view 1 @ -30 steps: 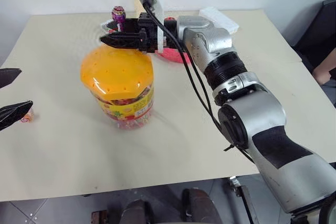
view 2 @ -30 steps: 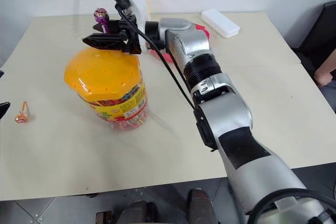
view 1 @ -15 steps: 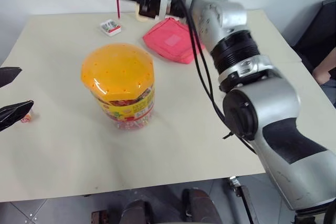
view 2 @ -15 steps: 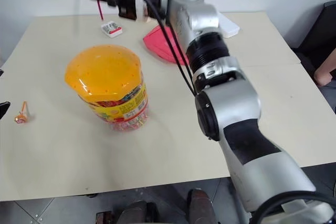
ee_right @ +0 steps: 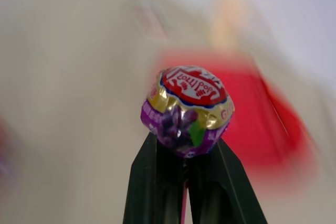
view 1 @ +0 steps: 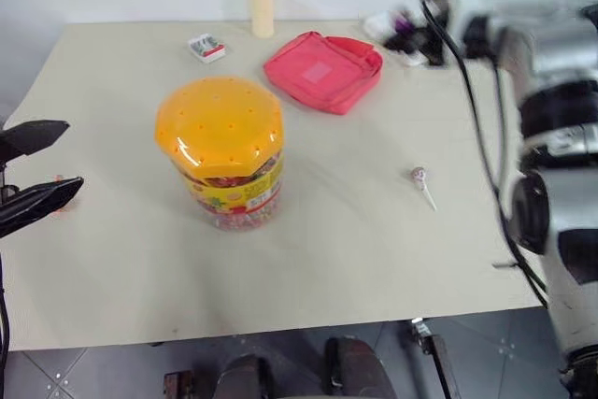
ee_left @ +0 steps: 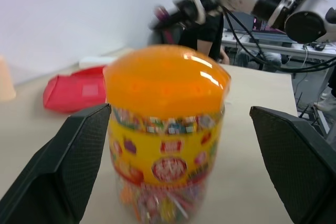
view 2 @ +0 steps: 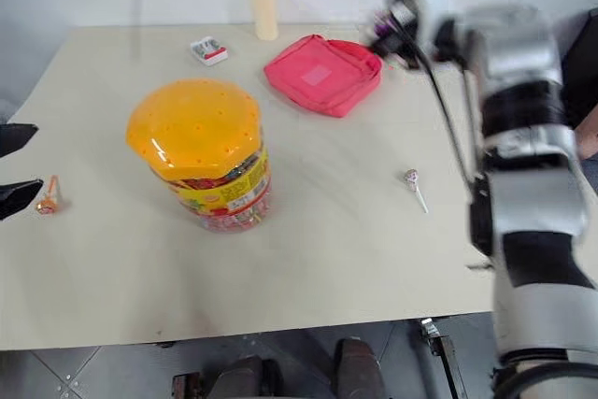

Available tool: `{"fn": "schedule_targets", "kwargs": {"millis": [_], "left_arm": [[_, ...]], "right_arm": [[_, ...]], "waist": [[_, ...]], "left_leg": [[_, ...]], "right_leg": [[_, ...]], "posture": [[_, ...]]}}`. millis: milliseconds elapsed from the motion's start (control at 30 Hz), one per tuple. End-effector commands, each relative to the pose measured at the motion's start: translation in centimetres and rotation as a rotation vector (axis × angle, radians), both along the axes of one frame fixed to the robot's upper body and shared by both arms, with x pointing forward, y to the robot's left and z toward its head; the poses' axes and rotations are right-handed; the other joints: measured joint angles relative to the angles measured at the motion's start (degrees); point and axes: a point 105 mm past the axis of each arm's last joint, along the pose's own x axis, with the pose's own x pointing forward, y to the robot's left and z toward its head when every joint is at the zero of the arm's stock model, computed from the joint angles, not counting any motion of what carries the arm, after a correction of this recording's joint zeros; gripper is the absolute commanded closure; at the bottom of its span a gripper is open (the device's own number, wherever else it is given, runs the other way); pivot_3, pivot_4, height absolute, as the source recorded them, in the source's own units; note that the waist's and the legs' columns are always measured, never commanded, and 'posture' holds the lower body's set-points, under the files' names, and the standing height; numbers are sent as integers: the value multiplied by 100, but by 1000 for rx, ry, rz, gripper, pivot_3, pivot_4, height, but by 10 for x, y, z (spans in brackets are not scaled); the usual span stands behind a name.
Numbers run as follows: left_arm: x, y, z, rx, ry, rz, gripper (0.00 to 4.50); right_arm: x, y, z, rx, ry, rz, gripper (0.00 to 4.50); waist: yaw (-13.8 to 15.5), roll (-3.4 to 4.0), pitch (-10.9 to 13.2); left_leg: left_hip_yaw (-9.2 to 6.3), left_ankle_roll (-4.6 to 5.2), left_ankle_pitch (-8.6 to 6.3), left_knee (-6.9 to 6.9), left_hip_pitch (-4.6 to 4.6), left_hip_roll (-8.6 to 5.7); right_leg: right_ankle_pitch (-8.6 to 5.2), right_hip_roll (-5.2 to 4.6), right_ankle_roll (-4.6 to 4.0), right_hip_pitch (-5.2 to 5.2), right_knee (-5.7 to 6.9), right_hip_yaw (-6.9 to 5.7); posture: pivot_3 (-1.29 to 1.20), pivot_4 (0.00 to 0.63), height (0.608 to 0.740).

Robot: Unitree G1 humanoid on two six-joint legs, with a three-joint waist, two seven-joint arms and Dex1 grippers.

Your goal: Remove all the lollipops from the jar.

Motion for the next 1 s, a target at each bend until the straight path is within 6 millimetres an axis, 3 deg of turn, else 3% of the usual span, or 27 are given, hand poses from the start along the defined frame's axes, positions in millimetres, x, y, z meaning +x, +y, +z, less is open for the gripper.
{"fn": "schedule_targets", "kwargs": {"millis": [33, 167, 400, 500, 833, 1000], "left_arm": [[-2, -1, 4, 9, -29, -15, 0], [5, -2, 3, 12, -26, -22, 0], [13, -3, 0, 24, -19, -9, 0], [16, 0, -1, 15, 2, 27, 0], [27, 19, -9, -36, 124, 211, 0], [35, 28, -15, -40, 153, 325, 0]], "right_arm": [[-23, -67, -46, -114, 155, -200, 4472], [-43, -106, -86, -117, 252, -322, 4472], [-60, -130, -119, -46, 307, -420, 4472], [-63, -131, -124, 1, 315, -428, 3710], [-80, -134, -125, 19, 300, -392, 201], [-85, -113, -91, 74, 198, -231, 45]], "waist": [[64, 5, 3], [17, 36, 20], [-5, 44, 24], [21, 44, 24], [188, 44, 24], [207, 47, 26]], "left_leg": [[-2, 3, -2, 1, 0, 0], [23, 2, -1, -5, 1, 2], [54, -7, 4, 6, 22, 13], [53, -6, 4, 9, 21, 11], [51, -3, 2, 28, 14, 11], [53, -3, 2, 30, 13, 11]], "right_leg": [[0, -3, 0, 0, 3, 0], [-2, -3, 1, -5, -55, -11], [-2, -1, 2, -2, -52, 5], [-2, -2, 2, -2, -51, 7], [-2, -2, 2, 2, -48, 8], [-2, -2, 2, 1, -49, 10]], "posture": [[0, 150, 740], [0, 150, 740], [0, 150, 740], [0, 150, 740], [0, 150, 740], [0, 150, 740]]}}
